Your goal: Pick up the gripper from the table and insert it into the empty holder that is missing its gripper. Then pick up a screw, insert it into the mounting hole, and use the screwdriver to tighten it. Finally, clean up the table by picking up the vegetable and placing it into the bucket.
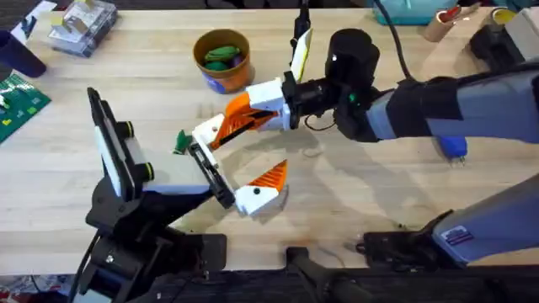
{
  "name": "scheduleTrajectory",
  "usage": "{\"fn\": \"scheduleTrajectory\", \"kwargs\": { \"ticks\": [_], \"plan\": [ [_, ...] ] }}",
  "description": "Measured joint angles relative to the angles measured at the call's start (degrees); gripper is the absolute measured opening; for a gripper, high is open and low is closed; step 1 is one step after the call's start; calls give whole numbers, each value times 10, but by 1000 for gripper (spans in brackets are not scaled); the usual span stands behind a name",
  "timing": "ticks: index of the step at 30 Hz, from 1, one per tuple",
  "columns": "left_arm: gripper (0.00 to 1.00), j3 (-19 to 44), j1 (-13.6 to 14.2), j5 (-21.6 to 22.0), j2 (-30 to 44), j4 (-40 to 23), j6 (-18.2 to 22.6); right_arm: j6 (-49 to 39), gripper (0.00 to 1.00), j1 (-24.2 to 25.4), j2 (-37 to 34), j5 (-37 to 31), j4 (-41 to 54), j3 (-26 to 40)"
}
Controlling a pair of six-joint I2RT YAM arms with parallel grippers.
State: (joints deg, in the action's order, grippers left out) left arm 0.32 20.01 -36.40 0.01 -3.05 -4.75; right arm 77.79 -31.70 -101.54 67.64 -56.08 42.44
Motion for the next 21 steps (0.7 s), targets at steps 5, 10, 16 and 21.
{"fn": "scheduleTrajectory", "kwargs": {
  "ticks": [5,10,16,21],
  "plan": [
    [987,0,0,-4,0,0,0,0,494,0,0,10,-1,0],
    [986,0,0,-5,0,0,0,2,789,1,0,12,0,0],
    [986,0,0,-5,0,0,0,-1,992,26,0,13,4,0],
    [986,0,0,-7,0,0,0,-2,992,98,0,13,4,0]
  ]
}}
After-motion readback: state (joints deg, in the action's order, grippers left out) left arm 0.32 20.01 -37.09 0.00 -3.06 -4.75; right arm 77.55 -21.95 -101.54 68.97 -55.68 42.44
